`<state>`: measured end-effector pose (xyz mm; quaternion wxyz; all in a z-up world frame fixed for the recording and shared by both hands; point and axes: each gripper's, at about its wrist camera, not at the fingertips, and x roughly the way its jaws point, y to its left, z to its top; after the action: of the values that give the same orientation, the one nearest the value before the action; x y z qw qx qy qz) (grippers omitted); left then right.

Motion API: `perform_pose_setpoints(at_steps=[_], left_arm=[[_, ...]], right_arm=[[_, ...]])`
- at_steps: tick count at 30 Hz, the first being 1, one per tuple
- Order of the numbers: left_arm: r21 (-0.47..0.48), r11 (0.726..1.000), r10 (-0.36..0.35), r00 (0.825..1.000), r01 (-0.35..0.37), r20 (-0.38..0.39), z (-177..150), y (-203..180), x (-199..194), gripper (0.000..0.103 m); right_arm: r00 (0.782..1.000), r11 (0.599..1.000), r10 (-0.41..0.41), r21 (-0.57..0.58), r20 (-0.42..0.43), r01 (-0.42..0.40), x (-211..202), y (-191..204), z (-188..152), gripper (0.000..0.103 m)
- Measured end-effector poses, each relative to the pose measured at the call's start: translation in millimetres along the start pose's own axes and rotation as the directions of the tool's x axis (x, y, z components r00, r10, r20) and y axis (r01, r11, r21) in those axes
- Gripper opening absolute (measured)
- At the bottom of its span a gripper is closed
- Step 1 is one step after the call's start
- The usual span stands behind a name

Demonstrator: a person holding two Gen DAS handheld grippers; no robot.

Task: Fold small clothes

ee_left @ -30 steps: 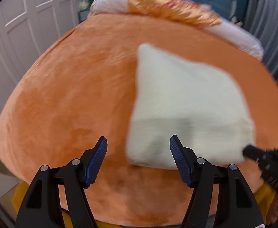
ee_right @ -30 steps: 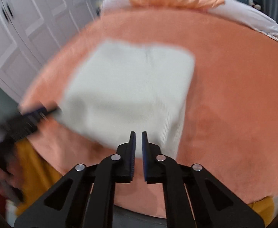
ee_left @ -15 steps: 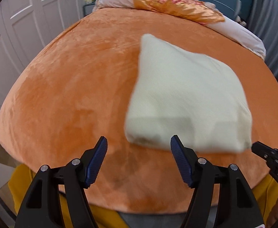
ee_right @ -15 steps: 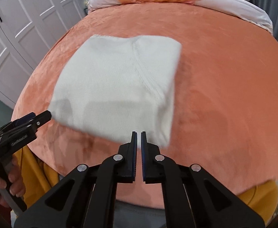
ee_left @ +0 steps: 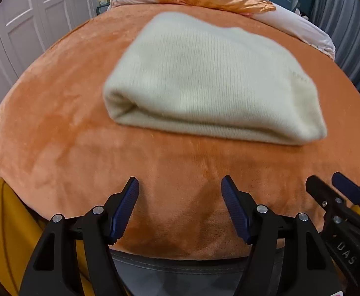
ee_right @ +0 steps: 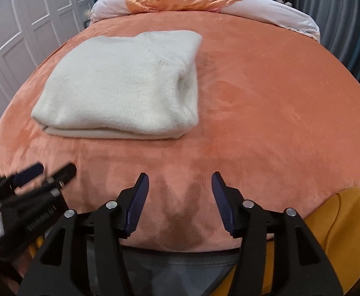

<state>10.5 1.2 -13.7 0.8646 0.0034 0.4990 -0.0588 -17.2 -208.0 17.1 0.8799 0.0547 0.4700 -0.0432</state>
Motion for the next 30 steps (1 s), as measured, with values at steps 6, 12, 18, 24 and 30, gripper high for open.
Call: perform_pose_setpoints(at_steps=[6, 12, 18, 24, 30], left_arm=[[0.029, 0.999, 0.039, 0.998, -0.04, 0.039, -4.8, -8.1, 6.0, 0.072], [0.016, 0.998, 0.058, 0.996, -0.059, 0.067, -9.5, -6.6, 9.2, 0.076], [-0.02, 0.996, 0.093, 0.994, -0.092, 0.056, -7.9, 0.5, 14.4, 0.092], [-0.02, 0.995, 0.097, 0.994, -0.097, 0.056, -8.4, -0.4, 13.8, 0.092], [-0.021, 0.995, 0.095, 0.994, -0.094, 0.056, -7.6, 1.3, 14.2, 0.092]], right_arm=[[1.0, 1.0, -0.012, -0.012, -0.008, 0.012, 18.7, 5.6, -12.1, 0.061], [0.999, 0.999, -0.034, -0.004, 0.008, 0.034, 20.7, 5.3, -19.3, 0.064], [0.999, 0.999, -0.043, 0.011, 0.018, 0.043, 21.2, 6.2, -24.3, 0.069], [0.999, 0.999, -0.044, 0.028, 0.006, 0.043, 21.9, 1.5, -24.4, 0.075], [0.999, 0.998, -0.042, 0.038, 0.011, 0.041, 24.3, -4.2, -23.7, 0.078]])
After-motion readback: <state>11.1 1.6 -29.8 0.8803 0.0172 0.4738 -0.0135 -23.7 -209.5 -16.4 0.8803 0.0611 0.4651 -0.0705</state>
